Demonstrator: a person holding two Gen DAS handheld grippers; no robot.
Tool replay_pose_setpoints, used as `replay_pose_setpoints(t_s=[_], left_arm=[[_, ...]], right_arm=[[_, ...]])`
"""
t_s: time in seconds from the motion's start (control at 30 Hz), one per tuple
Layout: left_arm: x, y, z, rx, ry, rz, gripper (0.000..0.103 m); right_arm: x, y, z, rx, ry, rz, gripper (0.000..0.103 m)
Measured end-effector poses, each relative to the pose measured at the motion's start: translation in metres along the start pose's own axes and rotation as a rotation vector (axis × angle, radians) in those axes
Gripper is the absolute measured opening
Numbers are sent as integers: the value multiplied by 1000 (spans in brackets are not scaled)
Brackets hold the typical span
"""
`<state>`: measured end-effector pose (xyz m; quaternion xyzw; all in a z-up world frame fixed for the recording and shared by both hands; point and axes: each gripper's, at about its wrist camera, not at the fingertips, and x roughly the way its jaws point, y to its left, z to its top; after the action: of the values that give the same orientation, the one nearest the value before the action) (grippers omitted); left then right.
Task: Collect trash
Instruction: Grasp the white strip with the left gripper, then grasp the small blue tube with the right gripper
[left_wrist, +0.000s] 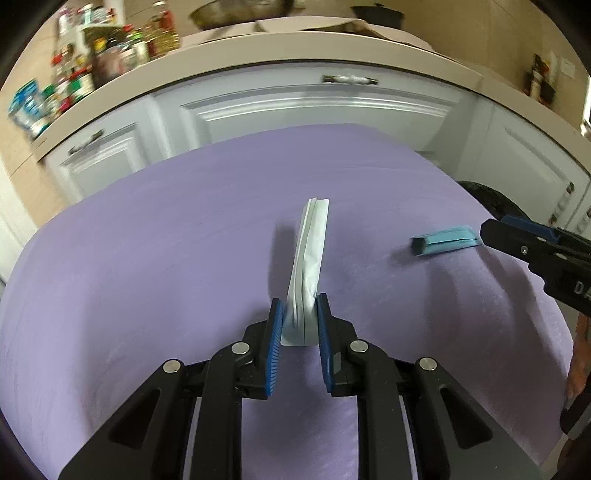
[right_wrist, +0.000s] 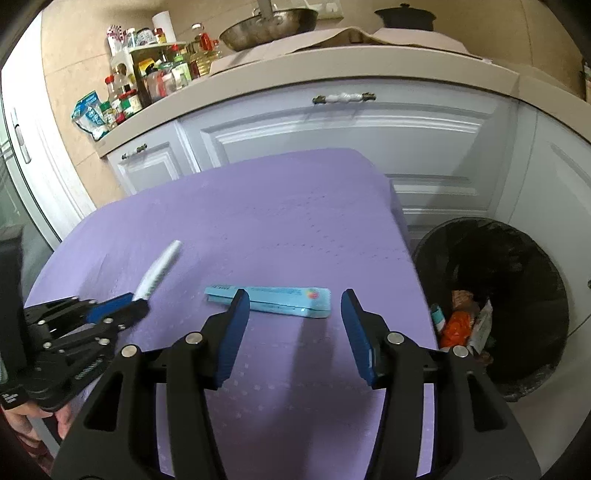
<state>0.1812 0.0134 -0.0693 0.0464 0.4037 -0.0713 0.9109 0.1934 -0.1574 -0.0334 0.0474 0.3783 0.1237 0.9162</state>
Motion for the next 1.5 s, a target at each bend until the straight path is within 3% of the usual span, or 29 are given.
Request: replay_pose_setpoints(t_s=[0.33,0.57,0.83,1.0,1.27,1.3,1.4,1.5], left_arm=[[-16,42,-19,-95,-6,58,19],[-18,47,-20,-112,-20,65,19],[-19,47,-22,-123,-23,68,19],[-22,48,-22,-122,-35,89,19],[-23,55,-23,-145,-37,103,19],[-23,56,-23,-147,-37,104,19],[-24,58,-24,-159,-37,105,19],[-24,58,-24,-163,-40,106,19]], right_arm=[[18,10,7,-5,25,-1,66],[34,6,9,30,95,42,67],[30,24,1,-30,118,105,67],[29,29,5,-92,108,55,67],[44,33,7,-158,149,47,67],[44,33,6,-163,151,47,65],[42,33,4,-176,150,36,38],[41,33,2,-183,151,34,32]])
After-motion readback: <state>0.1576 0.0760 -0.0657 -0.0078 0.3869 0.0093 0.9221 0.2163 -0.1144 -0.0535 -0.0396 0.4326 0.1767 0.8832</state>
